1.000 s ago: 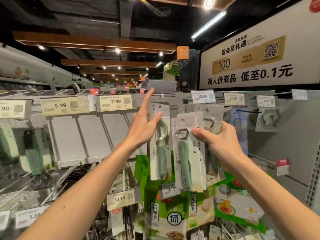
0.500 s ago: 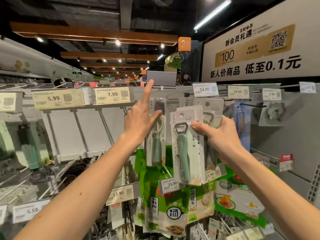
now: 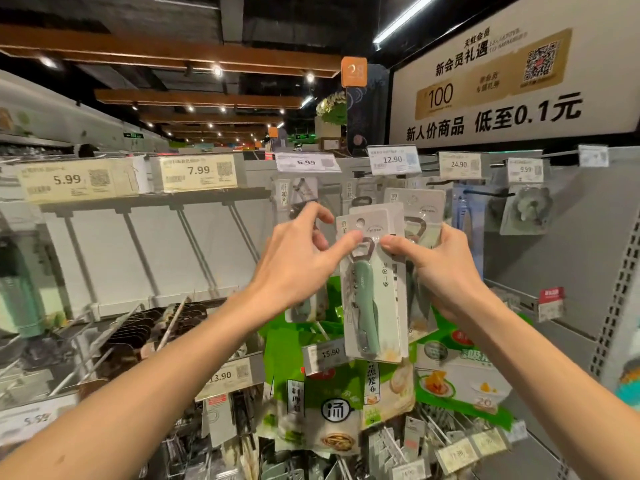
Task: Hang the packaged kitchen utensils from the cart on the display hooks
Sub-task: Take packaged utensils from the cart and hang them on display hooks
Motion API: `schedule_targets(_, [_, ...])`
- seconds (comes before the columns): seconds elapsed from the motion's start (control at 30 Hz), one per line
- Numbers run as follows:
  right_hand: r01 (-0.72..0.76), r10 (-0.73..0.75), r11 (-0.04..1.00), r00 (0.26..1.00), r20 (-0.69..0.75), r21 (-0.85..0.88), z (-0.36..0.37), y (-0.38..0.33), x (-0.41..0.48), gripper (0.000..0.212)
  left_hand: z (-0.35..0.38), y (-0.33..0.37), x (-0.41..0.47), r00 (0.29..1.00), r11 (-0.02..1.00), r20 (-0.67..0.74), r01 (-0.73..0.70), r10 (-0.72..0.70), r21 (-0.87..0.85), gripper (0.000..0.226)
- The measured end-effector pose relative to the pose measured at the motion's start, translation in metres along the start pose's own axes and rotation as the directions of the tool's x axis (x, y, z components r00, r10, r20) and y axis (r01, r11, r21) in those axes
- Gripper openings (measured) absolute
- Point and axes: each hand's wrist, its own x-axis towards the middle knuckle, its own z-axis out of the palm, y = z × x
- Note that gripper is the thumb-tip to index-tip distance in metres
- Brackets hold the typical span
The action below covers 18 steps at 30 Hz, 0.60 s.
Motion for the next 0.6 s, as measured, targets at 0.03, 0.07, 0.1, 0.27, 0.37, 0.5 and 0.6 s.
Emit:
schedule_targets(0.03, [0.006, -0.006, 1.000, 1.000, 0.003, 0.007, 0.001, -0.001, 0.000, 0.027, 0.005, 0.002, 0.000, 0.988, 0.989, 0.097, 0.129, -0.122, -0.077, 0.062])
schedule_targets(0.07, [0.011, -0.011, 1.000, 1.000, 0.008, 0.019, 0.001, -0.001, -0.001, 0.025, 0.010, 0.004, 0.000, 0.959, 0.956, 0.195, 0.239, -0.205, -0.168, 0.071])
schedule_targets(0.1, [0.013, -0.014, 0.999, 1.000, 0.019, 0.037, 0.001, -0.001, -0.002, 0.023, 0.015, 0.006, 0.001, 0.932, 0.910, 0.268, 0.317, -0.246, -0.268, 0.075])
schedule_targets(0.27, [-0.014, 0.008, 0.989, 0.999, 0.045, 0.150, -0.005, 0.005, -0.006, 0.018, 0.035, 0.011, 0.003, 0.930, 0.757, 0.251, 0.364, -0.268, -0.542, 0.057])
schedule_targets(0.37, [-0.067, 0.059, 0.979, 0.997, 0.048, 0.192, -0.013, 0.011, -0.003, 0.023, 0.041, 0.010, 0.005, 0.957, 0.812, 0.165, 0.289, -0.238, -0.507, 0.051])
schedule_targets(0.5, [-0.153, 0.126, 0.955, 0.985, 0.122, 0.254, -0.019, 0.023, 0.006, 0.038, 0.048, 0.008, 0.005, 0.977, 0.873, 0.039, 0.206, -0.210, -0.442, 0.048])
schedule_targets(0.6, [-0.241, 0.182, 0.924, 0.960, 0.210, 0.297, -0.021, 0.026, 0.014, 0.035, 0.049, 0.008, 0.011, 0.973, 0.849, 0.010, 0.206, -0.230, -0.487, 0.048])
